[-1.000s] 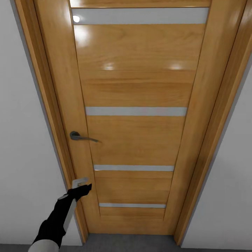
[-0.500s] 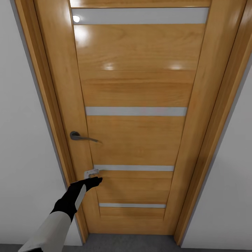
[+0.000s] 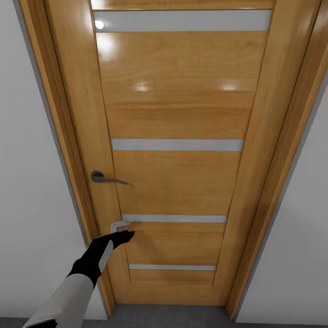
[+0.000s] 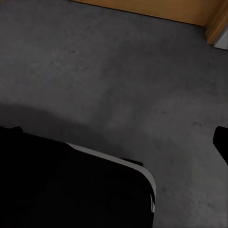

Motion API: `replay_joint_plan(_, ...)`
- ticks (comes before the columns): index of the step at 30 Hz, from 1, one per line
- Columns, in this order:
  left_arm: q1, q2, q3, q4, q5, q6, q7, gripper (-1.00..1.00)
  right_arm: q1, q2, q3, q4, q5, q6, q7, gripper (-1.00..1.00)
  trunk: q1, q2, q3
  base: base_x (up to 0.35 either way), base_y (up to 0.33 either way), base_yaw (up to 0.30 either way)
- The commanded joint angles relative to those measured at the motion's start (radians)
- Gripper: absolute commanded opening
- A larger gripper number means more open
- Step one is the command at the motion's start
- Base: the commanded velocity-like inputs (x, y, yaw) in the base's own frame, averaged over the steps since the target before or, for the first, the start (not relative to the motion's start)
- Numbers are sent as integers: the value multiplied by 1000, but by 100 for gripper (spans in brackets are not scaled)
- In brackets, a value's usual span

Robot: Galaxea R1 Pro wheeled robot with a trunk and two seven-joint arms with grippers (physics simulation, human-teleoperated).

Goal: Move the two storage containers from the living room to the garage. In the garage, place one container on the floor and stack the other container on top of it (either order is fine).

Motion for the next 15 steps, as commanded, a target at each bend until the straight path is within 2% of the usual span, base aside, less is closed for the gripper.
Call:
replay_joint_plan(1, -1, -1, 7, -2, 1, 5, -6, 100, 1, 0, -2, 1, -1, -8, 4, 100, 0, -1, -1, 0, 0, 0)
replay_joint_plan(4, -1, -2, 7, -1, 2, -3, -6, 100, 3, 0, -5, 0, -1, -11, 6, 100, 0, -1, -1, 0, 0, 0)
replay_joint_plan(7, -1, -5, 6, 1, 1, -13, -6, 100, 3, 0, -5, 0, -1, -4, 6, 100, 0, -1, -1, 159, 0, 0)
replay_joint_plan(15, -1, 2, 6, 1, -1, -17, -5, 100, 3, 0, -6, 0, 0, -4, 7, 100, 0, -1, -1, 303, 0, 0)
